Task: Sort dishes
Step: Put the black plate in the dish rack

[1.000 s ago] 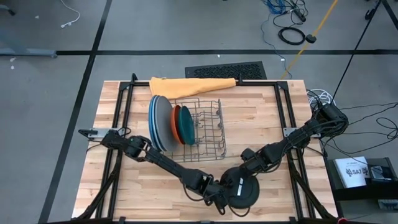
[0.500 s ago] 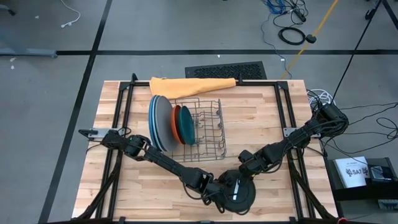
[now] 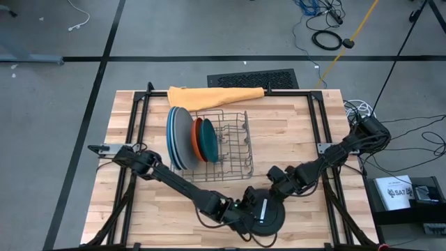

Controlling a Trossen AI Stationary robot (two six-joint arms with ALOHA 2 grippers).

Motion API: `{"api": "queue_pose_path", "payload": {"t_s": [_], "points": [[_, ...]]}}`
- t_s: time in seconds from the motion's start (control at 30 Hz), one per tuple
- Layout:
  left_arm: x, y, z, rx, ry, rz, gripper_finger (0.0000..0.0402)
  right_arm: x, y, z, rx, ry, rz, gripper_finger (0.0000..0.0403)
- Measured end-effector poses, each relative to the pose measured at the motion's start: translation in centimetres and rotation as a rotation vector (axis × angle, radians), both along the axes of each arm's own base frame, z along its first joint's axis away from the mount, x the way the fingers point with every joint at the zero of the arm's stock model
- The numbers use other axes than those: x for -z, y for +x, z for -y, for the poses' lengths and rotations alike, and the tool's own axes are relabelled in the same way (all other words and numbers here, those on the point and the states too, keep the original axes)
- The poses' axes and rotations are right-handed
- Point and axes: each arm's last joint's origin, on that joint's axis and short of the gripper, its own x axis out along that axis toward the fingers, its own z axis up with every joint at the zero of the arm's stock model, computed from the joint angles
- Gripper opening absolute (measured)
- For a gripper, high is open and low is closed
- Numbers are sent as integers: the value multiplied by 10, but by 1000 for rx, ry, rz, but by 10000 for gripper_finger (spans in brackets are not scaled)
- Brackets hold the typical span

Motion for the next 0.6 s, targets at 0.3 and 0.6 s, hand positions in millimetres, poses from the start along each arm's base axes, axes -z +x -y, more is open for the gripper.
{"api": "queue_pose_path", "payload": {"t_s": [0.3,0.6], "points": [[-9,-19,15,-122,-359,-96,206,-2,-13,-14,-66,-155,65,0],[14,-32,12,-411,-534,-160,91,-2,-31,-35,-136,-207,103,0]]}}
